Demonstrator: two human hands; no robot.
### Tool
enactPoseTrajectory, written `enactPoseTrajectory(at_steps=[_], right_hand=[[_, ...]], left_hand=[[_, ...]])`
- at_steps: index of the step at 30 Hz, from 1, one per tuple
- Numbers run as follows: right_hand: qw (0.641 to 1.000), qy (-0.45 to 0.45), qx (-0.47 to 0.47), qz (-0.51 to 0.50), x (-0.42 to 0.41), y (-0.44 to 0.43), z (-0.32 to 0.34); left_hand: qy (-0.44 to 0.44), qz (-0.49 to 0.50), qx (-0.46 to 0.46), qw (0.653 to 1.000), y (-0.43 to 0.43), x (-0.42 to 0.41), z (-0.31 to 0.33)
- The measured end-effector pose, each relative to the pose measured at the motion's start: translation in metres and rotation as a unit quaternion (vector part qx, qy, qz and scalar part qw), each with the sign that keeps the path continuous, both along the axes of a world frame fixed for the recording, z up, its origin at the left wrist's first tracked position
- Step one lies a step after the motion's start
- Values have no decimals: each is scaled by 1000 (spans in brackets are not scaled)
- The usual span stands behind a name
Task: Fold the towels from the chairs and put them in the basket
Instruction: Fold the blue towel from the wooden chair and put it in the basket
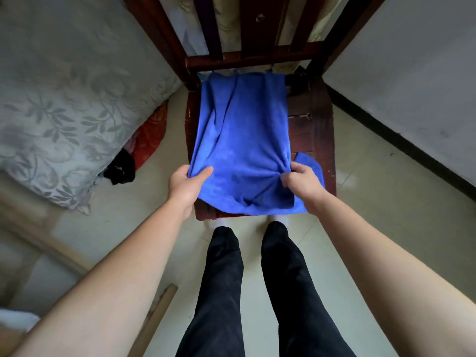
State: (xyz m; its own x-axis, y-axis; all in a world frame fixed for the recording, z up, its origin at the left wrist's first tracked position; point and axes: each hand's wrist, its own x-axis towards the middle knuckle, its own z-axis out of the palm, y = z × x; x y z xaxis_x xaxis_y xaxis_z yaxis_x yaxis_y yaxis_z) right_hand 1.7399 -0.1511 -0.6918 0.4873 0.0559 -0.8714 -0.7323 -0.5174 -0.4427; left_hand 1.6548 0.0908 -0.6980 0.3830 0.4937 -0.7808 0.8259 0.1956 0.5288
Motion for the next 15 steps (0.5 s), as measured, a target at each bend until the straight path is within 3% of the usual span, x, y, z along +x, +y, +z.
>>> enactPoseTrajectory(at_steps=[3,6,12,15], right_hand=[[996,-60,7,-64,11,-9,48],[989,-58,19,-136,31,-15,86],[969,-227,-42,-90,50,-16,181],[962,-239,-42,-121,54,-13,233]], left_hand=[[-9,14,-15,1000,9,2,40],[-21,47,-8,999,17,14,81],[-73,21,79,994,45,37,180],[-96,10,105,990,53,43,225]])
